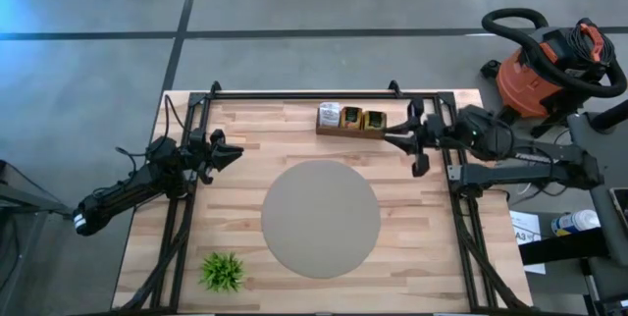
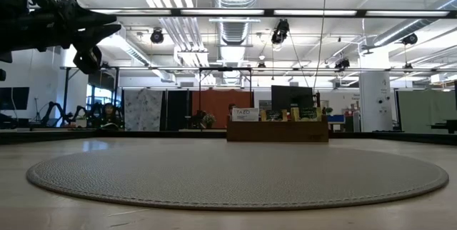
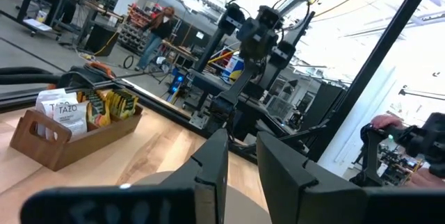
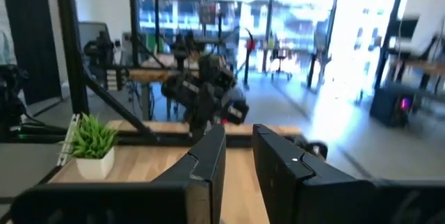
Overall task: Pick & Place Tea
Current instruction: Return to Home Position
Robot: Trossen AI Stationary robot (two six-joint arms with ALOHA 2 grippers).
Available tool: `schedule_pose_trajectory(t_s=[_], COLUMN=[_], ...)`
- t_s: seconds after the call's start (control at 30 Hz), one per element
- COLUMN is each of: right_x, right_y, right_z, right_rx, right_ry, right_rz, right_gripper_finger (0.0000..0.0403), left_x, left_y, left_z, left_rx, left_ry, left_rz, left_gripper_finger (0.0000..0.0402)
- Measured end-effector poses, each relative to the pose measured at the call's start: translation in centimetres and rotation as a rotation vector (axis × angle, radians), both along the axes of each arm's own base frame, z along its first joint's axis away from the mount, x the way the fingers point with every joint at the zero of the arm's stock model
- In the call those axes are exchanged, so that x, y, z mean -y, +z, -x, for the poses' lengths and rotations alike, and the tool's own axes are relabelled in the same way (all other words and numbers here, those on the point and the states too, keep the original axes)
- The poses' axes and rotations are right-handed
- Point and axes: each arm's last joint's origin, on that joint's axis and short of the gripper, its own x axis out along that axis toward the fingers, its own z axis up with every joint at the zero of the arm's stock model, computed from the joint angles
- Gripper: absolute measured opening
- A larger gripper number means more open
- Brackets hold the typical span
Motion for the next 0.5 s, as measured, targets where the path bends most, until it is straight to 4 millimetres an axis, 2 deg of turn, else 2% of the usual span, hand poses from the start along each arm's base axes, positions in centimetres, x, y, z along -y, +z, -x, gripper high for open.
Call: schedule_pose_trajectory(t_s=[0.2, 0.5], right_x=[-0.4, -1.0], right_y=[-3.1, -6.3], right_z=[1.8, 4.4], right_rx=[0.082, 0.126], right_ry=[-0.003, -0.004], right_rz=[0.067, 0.082], right_gripper_finger=[0.0072, 0.0072], left_x=[0.0, 0.0], left_y=[0.0, 0.0], left_z=[0.0, 0.0], left_rx=[-0.001, -0.001], left_ry=[0.000, 0.000], left_rz=[0.001, 0.001], left_gripper_finger=[0.0074, 0.0074])
